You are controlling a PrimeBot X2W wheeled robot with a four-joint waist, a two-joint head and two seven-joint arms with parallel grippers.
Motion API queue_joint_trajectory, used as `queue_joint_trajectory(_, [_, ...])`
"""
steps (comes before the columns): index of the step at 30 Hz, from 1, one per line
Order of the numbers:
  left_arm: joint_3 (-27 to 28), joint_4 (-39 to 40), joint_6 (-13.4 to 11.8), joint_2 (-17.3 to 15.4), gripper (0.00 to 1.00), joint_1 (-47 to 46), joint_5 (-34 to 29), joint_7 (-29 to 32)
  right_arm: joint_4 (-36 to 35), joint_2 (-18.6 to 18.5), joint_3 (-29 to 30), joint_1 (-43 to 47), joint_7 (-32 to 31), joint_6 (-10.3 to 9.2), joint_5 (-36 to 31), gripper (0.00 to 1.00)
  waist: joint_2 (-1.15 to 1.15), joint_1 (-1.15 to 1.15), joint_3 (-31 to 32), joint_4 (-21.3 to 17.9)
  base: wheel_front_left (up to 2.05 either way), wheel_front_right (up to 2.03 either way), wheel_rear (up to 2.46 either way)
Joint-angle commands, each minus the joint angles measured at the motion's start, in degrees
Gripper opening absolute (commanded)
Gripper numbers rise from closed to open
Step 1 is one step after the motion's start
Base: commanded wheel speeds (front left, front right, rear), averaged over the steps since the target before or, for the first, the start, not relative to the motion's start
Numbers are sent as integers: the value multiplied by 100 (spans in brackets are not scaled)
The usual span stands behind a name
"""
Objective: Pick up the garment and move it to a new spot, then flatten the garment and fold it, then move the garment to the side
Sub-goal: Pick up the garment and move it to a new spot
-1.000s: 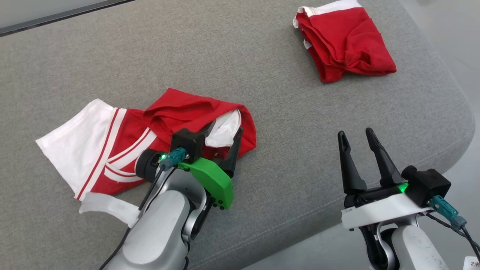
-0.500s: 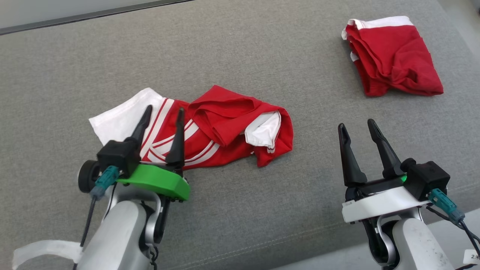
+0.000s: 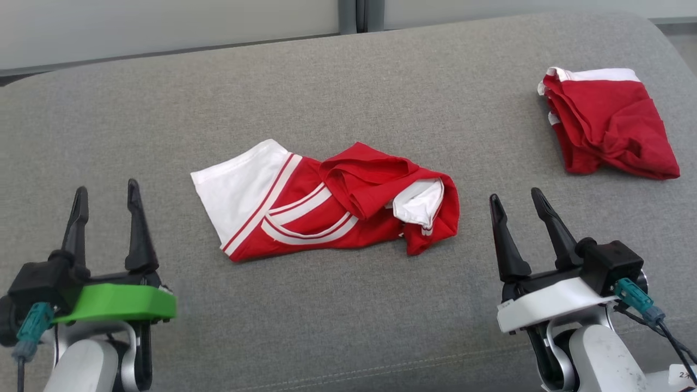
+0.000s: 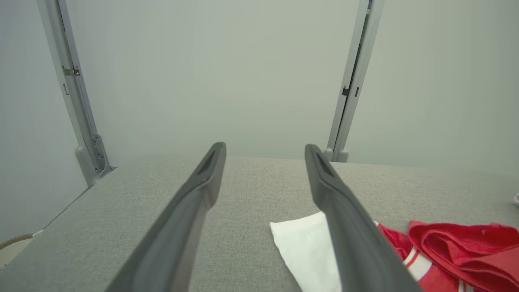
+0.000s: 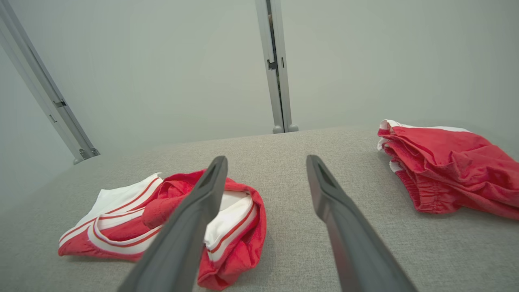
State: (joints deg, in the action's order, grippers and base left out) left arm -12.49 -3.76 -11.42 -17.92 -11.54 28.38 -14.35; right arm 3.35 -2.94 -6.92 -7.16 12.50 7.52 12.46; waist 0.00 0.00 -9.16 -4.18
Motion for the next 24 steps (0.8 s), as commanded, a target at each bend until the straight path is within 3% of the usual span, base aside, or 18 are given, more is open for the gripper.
queue_joint_trajectory(1, [71,48,-26,-93,100,182,-61,-37,36,-28,7,57,-13,-6,-26,100,0,0,178,120,0,0,0])
queue_joint_trajectory(11, [74,360,157,-336,100,1162,75,116,67,-23,142,596,-103,-6,-43,100,0,0,718,189,0,0,0])
queue_joint_trajectory(16, [72,277,379,-413,100,1314,296,188,-79,-12,195,838,-189,-6,-51,100,0,0,899,203,0,0,0])
queue_joint_trajectory(24, [87,117,438,-446,100,1322,427,253,-301,-6,180,1000,-333,-6,-77,100,0,0,965,207,0,0,0])
